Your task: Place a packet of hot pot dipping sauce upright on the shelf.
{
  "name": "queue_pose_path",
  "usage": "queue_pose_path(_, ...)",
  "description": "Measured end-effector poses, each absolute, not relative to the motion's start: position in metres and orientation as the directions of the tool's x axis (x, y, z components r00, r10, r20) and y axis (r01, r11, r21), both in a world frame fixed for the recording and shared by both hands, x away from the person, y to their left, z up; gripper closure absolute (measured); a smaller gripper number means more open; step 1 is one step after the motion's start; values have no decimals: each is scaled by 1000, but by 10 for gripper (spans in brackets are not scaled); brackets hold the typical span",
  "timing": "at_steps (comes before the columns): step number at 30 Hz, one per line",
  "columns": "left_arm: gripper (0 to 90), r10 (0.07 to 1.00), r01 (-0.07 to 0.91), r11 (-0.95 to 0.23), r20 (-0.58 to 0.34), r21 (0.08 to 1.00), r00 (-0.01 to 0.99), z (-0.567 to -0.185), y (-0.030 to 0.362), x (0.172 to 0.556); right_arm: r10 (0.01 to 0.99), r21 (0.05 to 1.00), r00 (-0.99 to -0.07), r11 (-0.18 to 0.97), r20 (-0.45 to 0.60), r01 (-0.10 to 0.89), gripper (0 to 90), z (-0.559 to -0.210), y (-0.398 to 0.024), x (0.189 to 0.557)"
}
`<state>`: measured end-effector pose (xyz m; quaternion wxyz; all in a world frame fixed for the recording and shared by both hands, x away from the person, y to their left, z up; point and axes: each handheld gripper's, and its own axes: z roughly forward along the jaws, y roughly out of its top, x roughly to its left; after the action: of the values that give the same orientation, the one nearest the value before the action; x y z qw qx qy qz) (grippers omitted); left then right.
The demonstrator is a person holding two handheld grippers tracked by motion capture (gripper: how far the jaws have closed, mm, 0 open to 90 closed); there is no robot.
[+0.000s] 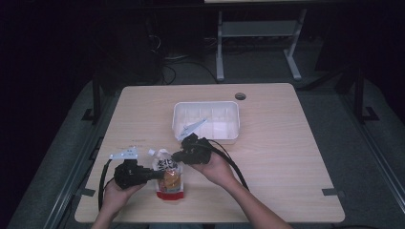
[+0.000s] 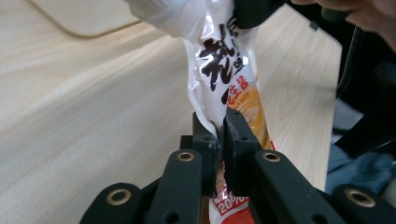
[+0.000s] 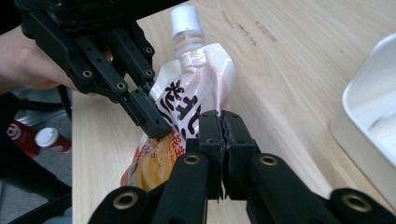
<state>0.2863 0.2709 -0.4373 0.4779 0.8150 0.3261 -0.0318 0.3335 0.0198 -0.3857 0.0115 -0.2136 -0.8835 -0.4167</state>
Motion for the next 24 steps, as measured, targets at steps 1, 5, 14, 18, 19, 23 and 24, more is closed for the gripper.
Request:
queue_pose_path(1,856,500,550,-342,-349,762,793,-436,269,285,366,733,-907,556,208,392,867,-387,17,334)
queue_pose_path(5,869,498,519,-363,-309,774,810,-431,263,281,343,742,-902,526,262,416,756,-393,4,339)
queue_pose_path(14,877,482,490,-377,-285,786,828,-428,258,278,217,692,-831,469,512,549,531,-430,-9,357)
queue_pose_path(18,877,472,490,-379,-292,785,832,-429,258,278,148,696,-804,428,576,577,625,-436,-5,361)
queue_pose_path(19,877,472,490,-381,-291,784,832,-429,257,278,148,696,-804,428,576,577,625,-436,-5,361)
queue_pose_path(23,876,470,489,-384,-290,783,834,-429,258,278,118,701,-803,426,584,572,727,-434,-2,359)
queue_pose_path(24,875,470,491,-383,-293,782,833,-430,258,278,119,702,-805,429,581,569,749,-433,-2,358)
